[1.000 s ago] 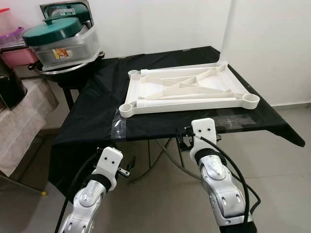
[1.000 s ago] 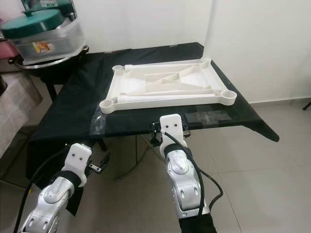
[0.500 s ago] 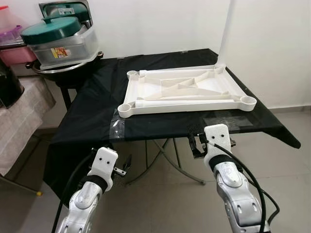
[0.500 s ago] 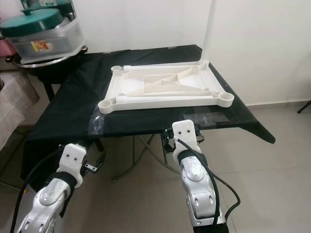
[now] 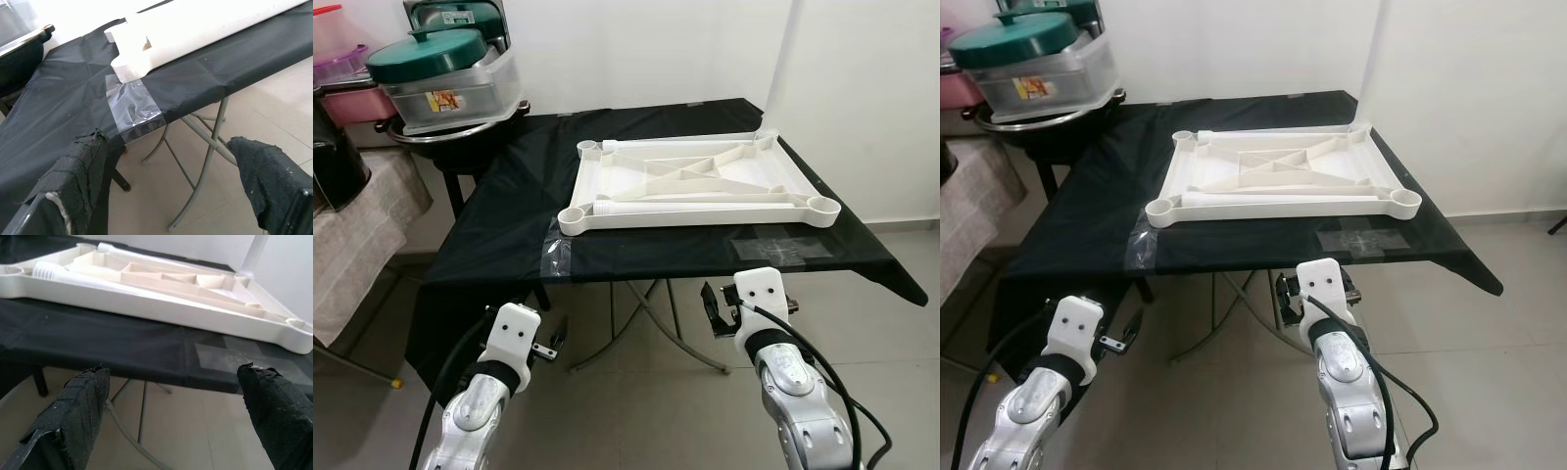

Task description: Building children table

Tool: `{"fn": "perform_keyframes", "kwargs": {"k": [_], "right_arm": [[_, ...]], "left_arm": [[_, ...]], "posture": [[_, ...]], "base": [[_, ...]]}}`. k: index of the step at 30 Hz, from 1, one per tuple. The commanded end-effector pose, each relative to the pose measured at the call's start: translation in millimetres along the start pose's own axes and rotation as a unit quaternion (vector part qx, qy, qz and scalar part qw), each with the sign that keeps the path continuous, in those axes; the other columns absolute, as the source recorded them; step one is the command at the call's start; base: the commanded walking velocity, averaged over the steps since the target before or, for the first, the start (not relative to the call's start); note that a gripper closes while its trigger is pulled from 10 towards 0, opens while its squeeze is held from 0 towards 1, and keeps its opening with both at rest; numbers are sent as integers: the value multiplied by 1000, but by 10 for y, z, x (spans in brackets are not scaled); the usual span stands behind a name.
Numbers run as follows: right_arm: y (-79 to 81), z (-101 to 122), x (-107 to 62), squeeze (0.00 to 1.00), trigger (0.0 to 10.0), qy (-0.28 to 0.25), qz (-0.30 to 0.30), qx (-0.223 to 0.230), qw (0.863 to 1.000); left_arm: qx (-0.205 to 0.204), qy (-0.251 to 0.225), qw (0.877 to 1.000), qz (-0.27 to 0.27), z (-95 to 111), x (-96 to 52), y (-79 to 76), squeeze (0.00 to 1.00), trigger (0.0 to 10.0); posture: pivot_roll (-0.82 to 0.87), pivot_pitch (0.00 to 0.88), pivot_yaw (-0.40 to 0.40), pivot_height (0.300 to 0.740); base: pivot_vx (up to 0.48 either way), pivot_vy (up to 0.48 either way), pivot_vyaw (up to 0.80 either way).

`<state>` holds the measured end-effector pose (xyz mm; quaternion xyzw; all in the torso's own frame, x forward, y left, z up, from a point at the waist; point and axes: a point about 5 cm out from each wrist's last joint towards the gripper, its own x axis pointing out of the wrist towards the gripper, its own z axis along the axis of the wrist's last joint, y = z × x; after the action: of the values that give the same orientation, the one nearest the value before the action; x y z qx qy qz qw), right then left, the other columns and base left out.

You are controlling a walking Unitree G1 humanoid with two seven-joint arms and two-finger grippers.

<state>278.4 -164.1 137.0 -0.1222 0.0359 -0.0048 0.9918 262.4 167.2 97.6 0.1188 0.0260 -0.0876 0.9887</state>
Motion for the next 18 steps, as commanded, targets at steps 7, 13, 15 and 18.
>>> {"fn": "perform_keyframes", "kwargs": {"k": [7,13,15,18], "right_arm": [[0,-25,-26,0,10000,0,4,6,1000],[1,-30,-70,0,10000,-6,20,-15,1000],[1,-30,-70,0,10000,-6,20,-15,1000],[6,-74,-122,0,10000,5,20,-16,1000]], "left_arm": [[-2,14,1000,8,-62,-73,44,0,10000],[-2,13,1000,10,-68,-67,18,0,10000],[-2,13,1000,10,-68,-67,18,0,10000],[0,15,1000,14,-88,-98,34,0,10000]], "posture": [[-25,0,28,740],[-25,0,20,740],[-25,0,20,740],[-40,0,10,740]], "base": [[0,0,0],[0,0,0],[0,0,0],[0,0,0]]}}
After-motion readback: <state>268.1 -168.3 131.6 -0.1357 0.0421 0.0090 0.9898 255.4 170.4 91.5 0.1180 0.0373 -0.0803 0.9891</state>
